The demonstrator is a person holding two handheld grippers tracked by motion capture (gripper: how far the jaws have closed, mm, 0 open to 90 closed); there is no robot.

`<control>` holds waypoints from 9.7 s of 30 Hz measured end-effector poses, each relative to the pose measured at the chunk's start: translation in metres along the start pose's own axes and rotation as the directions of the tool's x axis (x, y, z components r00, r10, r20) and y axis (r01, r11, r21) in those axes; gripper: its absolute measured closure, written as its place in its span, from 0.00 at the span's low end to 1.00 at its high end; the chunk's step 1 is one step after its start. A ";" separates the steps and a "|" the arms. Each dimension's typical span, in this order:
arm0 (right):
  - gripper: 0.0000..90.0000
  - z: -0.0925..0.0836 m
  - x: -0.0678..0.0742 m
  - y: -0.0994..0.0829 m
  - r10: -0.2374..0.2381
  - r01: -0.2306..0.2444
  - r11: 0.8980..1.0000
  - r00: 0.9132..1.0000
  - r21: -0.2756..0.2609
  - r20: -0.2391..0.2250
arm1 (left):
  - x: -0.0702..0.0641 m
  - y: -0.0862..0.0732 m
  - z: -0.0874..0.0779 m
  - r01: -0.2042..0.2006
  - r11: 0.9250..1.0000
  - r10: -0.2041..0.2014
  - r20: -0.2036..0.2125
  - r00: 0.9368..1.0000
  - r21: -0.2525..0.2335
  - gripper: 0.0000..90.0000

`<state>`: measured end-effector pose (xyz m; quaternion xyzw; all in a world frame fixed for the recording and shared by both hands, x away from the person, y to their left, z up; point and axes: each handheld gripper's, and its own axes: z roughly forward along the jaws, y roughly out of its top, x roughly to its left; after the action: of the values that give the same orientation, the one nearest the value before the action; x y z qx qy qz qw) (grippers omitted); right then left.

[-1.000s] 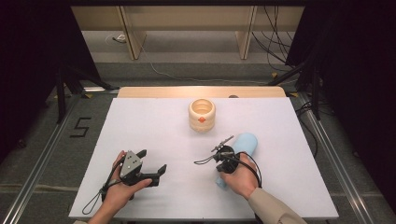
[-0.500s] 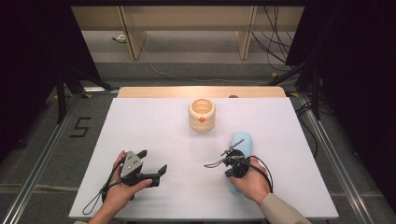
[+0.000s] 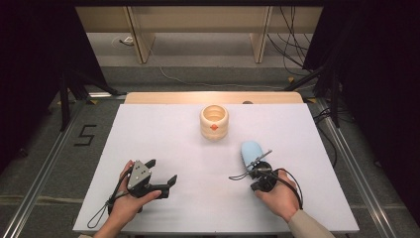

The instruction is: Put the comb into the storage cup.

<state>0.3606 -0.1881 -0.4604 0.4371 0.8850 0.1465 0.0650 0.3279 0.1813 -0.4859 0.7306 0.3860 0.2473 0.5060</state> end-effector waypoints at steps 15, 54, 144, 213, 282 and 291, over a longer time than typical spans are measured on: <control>1.00 -0.007 -0.022 -0.018 0.055 -0.055 0.998 0.998 0.010 0.016 | 0.000 0.000 0.000 0.000 1.000 0.000 0.000 1.000 -0.001 0.08; 0.36 -0.035 -0.024 -0.015 -0.053 0.002 0.956 0.985 -0.294 -0.163 | 0.003 0.001 -0.002 0.007 1.000 -0.007 -0.013 1.000 -0.011 0.08; 0.54 0.004 -0.056 0.034 -0.039 0.046 0.972 0.999 0.231 -0.038 | 0.004 0.001 -0.001 0.006 1.000 -0.007 -0.022 1.000 -0.012 0.08; 0.78 -0.008 -0.058 0.032 0.031 -0.030 0.982 0.999 0.186 -0.006 | 0.004 0.001 -0.002 0.009 1.000 -0.010 -0.029 1.000 -0.015 0.09; 0.78 -0.027 -0.059 0.026 0.114 -0.116 0.976 0.993 -0.184 -0.021 | 0.005 0.001 -0.001 0.019 1.000 -0.020 -0.030 0.999 -0.016 0.09; 0.78 -0.027 -0.059 0.026 0.119 -0.122 0.967 0.993 -0.223 -0.023 | 0.005 0.001 -0.001 0.018 1.000 -0.018 -0.031 0.999 -0.015 0.09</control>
<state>0.4094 -0.2260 -0.4272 0.4792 0.8350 0.2511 0.1005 0.3299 0.1856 -0.4847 0.7193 0.3985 0.2571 0.5076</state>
